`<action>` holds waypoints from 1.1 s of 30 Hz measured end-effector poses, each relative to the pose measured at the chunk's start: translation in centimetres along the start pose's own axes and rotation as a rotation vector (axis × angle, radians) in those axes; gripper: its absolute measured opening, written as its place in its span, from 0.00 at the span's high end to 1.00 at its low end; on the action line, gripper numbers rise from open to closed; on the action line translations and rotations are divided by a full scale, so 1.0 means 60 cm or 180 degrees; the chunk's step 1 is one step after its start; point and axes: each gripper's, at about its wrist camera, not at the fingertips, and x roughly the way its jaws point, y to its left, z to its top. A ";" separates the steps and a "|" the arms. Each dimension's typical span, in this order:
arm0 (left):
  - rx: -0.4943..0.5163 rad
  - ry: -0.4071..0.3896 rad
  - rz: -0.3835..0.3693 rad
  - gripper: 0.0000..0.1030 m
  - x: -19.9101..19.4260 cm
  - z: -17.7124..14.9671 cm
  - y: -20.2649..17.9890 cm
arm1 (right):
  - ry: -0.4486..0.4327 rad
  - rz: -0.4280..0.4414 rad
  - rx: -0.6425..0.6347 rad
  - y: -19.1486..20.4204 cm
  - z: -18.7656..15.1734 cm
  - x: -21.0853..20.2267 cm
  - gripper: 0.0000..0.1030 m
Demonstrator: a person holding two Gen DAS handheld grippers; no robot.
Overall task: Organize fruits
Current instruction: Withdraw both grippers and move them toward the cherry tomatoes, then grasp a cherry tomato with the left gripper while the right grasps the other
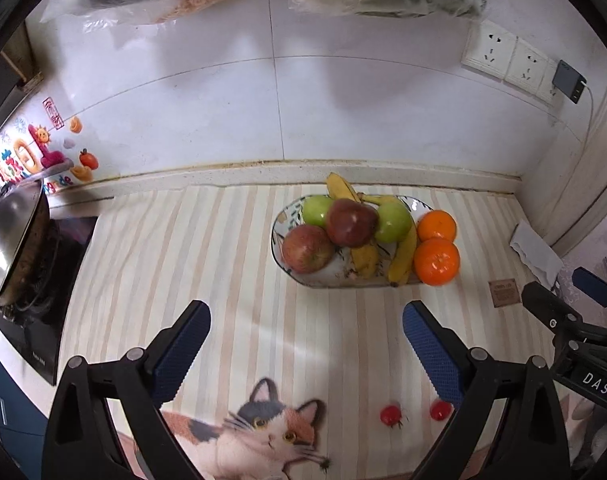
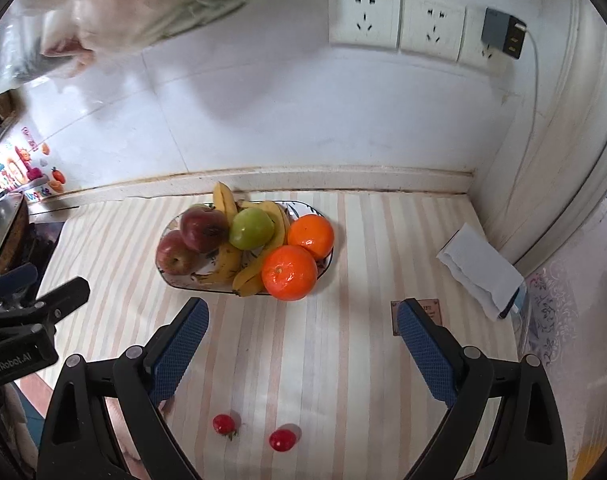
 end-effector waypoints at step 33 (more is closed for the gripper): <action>0.0317 0.1368 -0.0414 0.08 0.184 -0.166 -0.071 | 0.1555 0.0770 -0.0014 -0.010 -0.237 0.232 0.71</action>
